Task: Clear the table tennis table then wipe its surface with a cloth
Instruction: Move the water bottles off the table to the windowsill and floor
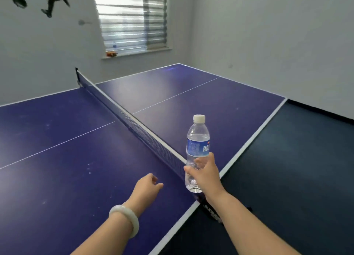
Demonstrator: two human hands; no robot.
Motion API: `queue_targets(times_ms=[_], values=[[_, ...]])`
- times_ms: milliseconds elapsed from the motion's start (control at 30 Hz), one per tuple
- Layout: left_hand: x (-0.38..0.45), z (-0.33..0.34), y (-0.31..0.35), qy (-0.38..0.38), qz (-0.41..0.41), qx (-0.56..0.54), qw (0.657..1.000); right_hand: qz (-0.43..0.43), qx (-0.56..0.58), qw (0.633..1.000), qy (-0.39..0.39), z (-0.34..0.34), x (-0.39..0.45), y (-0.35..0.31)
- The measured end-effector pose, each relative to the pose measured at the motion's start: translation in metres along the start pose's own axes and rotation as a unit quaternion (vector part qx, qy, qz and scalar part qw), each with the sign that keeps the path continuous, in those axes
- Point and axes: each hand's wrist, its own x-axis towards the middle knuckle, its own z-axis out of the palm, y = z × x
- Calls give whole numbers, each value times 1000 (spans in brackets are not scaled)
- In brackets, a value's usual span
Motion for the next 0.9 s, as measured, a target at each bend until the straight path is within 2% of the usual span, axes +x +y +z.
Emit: queue_targets(times_ms=[233,533,700,900], values=[[-5,89,172,-21,140,16,990,2,52,994,97,-177,1,10],[-38,278,408,-101,254,54,960,65,55,970,228,-474,-11,89],[-47,373,494,-150,254,73,953,112,64,950,286,-600,-13,140],[-5,444,560,-170,247,113,947,127,91,940,304,-686,34,179]])
